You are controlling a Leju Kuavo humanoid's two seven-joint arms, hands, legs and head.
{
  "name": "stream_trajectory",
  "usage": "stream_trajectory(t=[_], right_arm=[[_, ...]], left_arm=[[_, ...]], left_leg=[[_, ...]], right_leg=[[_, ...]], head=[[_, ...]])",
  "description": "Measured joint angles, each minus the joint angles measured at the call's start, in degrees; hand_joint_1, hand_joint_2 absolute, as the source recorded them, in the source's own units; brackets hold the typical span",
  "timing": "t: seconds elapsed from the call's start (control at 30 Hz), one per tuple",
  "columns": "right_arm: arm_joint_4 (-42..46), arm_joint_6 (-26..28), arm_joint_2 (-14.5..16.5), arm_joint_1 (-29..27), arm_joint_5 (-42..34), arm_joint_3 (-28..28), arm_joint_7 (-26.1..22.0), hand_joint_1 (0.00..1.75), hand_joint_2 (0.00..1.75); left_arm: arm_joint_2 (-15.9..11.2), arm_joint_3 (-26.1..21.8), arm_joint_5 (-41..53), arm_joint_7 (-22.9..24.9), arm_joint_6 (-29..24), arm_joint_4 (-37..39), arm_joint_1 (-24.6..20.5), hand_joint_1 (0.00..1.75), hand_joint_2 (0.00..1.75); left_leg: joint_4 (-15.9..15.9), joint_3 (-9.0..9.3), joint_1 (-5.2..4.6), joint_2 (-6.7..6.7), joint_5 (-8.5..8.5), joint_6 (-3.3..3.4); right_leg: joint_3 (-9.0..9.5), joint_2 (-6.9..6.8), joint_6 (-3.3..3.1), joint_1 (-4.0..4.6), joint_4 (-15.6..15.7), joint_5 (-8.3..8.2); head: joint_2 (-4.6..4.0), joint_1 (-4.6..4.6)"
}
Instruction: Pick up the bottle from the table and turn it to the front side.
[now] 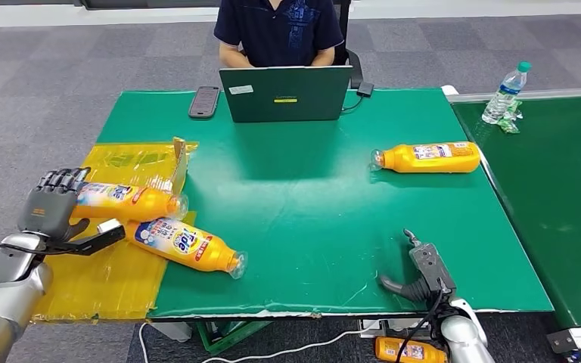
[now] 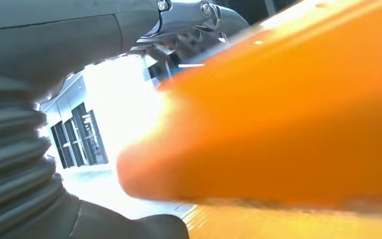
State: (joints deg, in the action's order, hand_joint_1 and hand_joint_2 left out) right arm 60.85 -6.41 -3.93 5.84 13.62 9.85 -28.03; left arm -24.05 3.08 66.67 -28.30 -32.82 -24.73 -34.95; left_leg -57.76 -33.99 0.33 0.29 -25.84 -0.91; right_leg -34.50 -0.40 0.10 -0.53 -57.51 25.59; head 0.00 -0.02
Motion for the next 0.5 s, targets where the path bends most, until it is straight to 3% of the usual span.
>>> stream_trajectory(t=[0.5], right_arm=[[1.11, 0.12, 0.43, -0.01, 2.2, 1.16, -0.11, 0.0, 1.75]], left_arm=[[1.23, -2.58, 0.03, -0.13, -1.28, -1.57, 1.11, 0.0, 1.75]], left_leg=[[0.0, 0.01, 0.0, -0.01, 0.0, 0.0]], right_leg=[[0.03, -0.01, 0.0, -0.02, 0.0, -0.01]], head=[[0.01, 0.0]])
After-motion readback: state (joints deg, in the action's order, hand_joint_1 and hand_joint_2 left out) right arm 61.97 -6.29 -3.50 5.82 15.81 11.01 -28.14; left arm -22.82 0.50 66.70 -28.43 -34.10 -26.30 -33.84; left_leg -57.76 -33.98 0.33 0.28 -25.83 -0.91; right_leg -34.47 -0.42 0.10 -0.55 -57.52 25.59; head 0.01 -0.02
